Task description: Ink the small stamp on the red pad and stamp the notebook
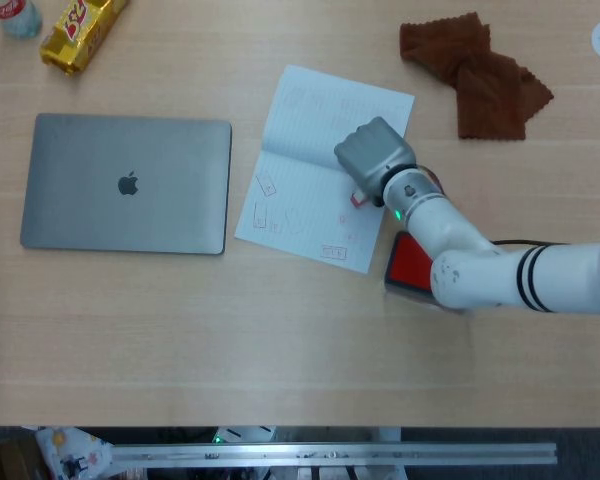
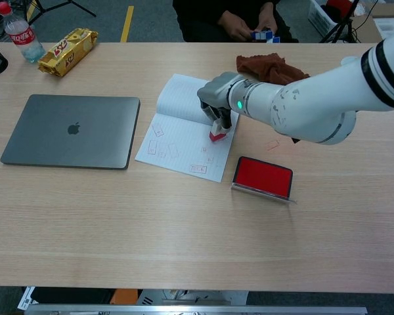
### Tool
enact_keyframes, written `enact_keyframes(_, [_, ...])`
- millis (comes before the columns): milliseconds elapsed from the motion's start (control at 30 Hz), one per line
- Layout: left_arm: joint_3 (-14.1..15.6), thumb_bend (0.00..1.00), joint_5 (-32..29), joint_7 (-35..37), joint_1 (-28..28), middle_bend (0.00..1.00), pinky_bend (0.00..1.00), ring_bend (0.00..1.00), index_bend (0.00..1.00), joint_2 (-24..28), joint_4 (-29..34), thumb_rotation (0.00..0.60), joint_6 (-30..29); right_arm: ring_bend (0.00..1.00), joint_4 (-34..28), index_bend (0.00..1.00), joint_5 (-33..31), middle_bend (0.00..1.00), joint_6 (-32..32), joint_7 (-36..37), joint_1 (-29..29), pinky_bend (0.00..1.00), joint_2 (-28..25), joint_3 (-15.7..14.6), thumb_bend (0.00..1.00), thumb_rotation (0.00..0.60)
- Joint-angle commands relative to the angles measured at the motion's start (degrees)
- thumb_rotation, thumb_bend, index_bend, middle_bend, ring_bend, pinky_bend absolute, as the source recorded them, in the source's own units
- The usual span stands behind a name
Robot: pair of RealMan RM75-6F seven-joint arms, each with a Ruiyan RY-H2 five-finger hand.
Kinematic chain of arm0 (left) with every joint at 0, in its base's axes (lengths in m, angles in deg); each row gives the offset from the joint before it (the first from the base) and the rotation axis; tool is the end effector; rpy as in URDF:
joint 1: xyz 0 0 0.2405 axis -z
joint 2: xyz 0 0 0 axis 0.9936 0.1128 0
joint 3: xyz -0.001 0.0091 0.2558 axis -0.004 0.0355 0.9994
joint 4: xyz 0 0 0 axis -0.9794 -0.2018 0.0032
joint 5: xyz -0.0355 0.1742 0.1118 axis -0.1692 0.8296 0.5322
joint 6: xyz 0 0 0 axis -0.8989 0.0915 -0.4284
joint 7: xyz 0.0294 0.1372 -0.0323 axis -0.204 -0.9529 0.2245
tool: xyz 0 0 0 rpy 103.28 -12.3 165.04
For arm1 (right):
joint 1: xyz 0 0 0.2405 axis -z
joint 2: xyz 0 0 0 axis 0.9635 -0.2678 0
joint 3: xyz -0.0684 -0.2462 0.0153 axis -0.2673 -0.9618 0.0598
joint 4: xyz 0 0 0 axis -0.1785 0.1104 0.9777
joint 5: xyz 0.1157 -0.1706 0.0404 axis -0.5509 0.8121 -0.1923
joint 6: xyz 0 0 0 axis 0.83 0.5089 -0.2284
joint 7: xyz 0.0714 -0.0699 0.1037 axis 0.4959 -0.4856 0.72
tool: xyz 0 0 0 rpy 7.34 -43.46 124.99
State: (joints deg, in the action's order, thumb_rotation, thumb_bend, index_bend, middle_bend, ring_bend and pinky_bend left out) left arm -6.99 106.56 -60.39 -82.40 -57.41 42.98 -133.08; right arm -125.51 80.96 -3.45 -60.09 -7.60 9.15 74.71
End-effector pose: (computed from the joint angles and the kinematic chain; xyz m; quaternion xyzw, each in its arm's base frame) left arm -0.3321 0.1524 0.1751 -0.5660 -0.4260 -0.2788 0.6484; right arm -0.0576 -0.3881 -0.0890 0.8656 -0.2942 0.1112 0.3897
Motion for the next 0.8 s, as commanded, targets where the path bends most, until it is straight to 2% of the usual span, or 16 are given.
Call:
enact_keyframes(33, [0.1, 0.27, 0.2, -0.1, 0.0, 0.05, 0.11, 0.09, 0.16, 0.0, 0.2, 0.600, 0.0, 0.30, -2.5, 0.74, 0.8, 0.51, -0.5, 1.8, 0.2, 0.39, -2.5, 1.6, 0.61, 0.600])
enact_keyframes(167, [0.2, 0.27, 0.3, -0.5, 0.0, 0.05, 0.11, 0.09, 0.16, 0.2, 0.6, 0.600, 0.0, 0.30, -3.0, 0.74, 0.7, 0.51, -0.2, 3.1, 0.0, 0.39, -3.2, 2.7, 0.61, 0.600])
enact_keyframes(367, [0.2, 0.27, 0.1, -0.8, 0.0, 0.05, 0.11, 0.09, 0.16, 0.3, 0.9, 0.600, 0.0, 0.30, -0.8, 0.74, -1.7, 0.51, 0.7, 2.2, -1.8, 0.39, -1.5, 2.8, 0.61, 0.600])
enact_keyframes(800, [0.3, 0.27, -0.5, -0.7, 0.0, 0.05, 0.11, 0.09, 0.16, 0.2, 0.5, 0.600, 0.5, 0.30, 5.9, 0.75, -8.8, 0.51, 2.2, -2.4, -5.5, 0.39, 4.5, 0.8, 0.61, 0.600])
